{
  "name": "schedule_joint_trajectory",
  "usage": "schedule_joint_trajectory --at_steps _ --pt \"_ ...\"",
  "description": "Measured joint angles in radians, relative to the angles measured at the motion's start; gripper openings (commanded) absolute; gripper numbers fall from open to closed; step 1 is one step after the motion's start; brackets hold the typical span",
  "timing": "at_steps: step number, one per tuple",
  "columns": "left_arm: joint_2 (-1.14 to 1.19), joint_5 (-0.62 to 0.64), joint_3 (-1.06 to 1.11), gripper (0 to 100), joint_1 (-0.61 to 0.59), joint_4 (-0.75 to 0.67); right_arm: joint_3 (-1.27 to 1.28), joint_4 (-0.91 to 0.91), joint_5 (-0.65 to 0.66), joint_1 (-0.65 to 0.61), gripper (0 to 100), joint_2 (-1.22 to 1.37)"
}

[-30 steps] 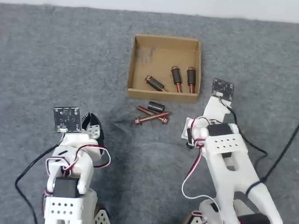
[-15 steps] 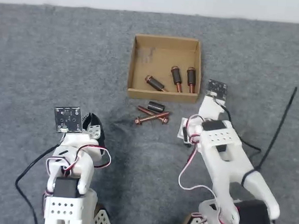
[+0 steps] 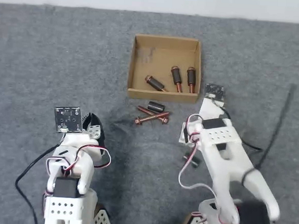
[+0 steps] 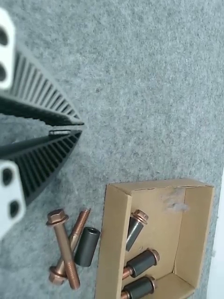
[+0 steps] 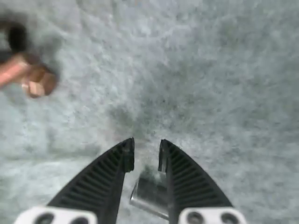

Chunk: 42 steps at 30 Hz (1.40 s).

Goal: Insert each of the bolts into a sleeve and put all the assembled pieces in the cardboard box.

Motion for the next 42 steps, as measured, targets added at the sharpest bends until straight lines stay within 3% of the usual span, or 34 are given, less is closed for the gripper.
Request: schedule_joint_trajectory --at_steps 6,14,17,21,27,42 --pt "0.000 0.000 0.000 1 0.000 0.000 0.143 -0.011 0.009 0.018 8.5 -0.265" --pt "0.000 0.000 0.000 1 0.000 0.000 0.269 0.107 0.477 0.011 8.4 -0.562" --pt "0.000 0.000 0.000 1 0.000 0.000 0.269 0.175 0.566 -0.032 8.4 -0.608" --pt "0.000 0.000 0.000 1 0.000 0.000 0.267 0.206 0.608 -0.104 9.0 -0.594" --pt "0.000 0.000 0.000 1 0.000 0.000 0.252 0.235 0.681 -0.112 17.7 -0.402" --pt "0.000 0.000 0.000 1 0.000 0.000 0.172 0.287 0.752 -0.115 17.7 -0.270"
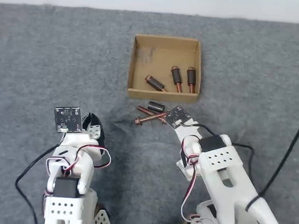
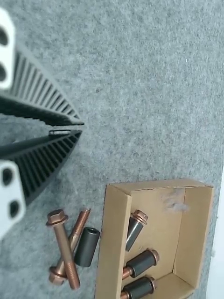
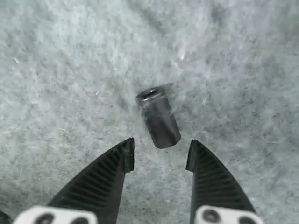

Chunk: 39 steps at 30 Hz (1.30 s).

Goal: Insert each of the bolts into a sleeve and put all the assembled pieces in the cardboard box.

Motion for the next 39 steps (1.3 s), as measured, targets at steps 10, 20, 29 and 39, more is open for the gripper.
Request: schedule_joint_trajectory --at_steps 10,20,29,39 --pt "0.000 0.000 0.000 1 0.000 0.000 0.000 0.000 0.052 0.000 17.6 0.002" --pt "0.000 0.000 0.000 1 0.000 0.000 0.002 -0.069 0.077 0.000 17.5 0.002" --pt "0.000 0.000 0.000 1 0.000 0.000 0.002 -0.069 0.095 0.000 17.5 0.057" --pt "0.000 0.000 0.000 1 0.000 0.000 -0.020 -0.106 0.140 0.006 17.5 0.259"
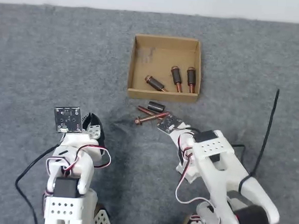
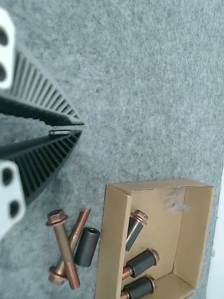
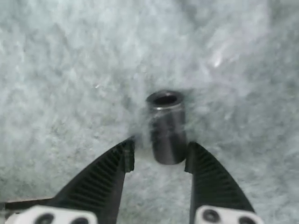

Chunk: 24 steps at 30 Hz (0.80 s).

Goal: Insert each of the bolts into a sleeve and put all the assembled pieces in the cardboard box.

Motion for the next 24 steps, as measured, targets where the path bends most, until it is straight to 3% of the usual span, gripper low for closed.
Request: schedule_joint_trajectory --at_steps 14,19,24 --pt "0.000 0.000 0.000 1 0.000 0.000 -0.052 -0.002 0.000 0.025 17.5 0.015" --pt "0.000 0.000 0.000 1 0.000 0.000 -0.055 -0.008 0.003 0.026 9.4 0.023" --pt "0.000 0.000 0.000 1 0.000 0.000 -0.055 -0.008 0.006 0.035 11.8 0.023"
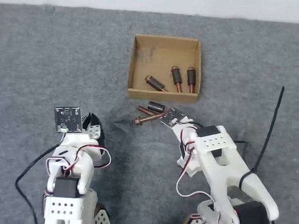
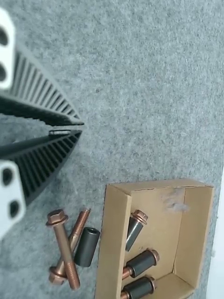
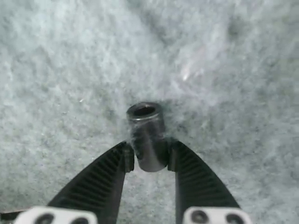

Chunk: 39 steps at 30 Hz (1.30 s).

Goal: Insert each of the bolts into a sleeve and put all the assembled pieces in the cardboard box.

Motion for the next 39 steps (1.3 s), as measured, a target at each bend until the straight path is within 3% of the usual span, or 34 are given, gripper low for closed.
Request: schedule_joint_trajectory --at_steps 9,19,24,32,39 --pt "0.000 0.000 0.000 1 0.000 0.000 -0.023 -0.055 -0.011 0.015 0.6 0.081" --pt "0.000 0.000 0.000 1 0.000 0.000 -0.052 -0.114 -0.377 0.074 0.7 0.054" --pt "0.000 0.000 0.000 1 0.000 0.000 -0.032 -0.181 -0.462 0.160 0.7 -0.035" --pt "0.000 0.002 -0.017 1 -0.002 0.008 0.035 -0.290 -0.489 0.210 0.7 -0.064" --pt "0.133 0.002 -0.204 1 0.087 0.132 0.043 -0.311 -0.489 0.212 0.7 -0.064"
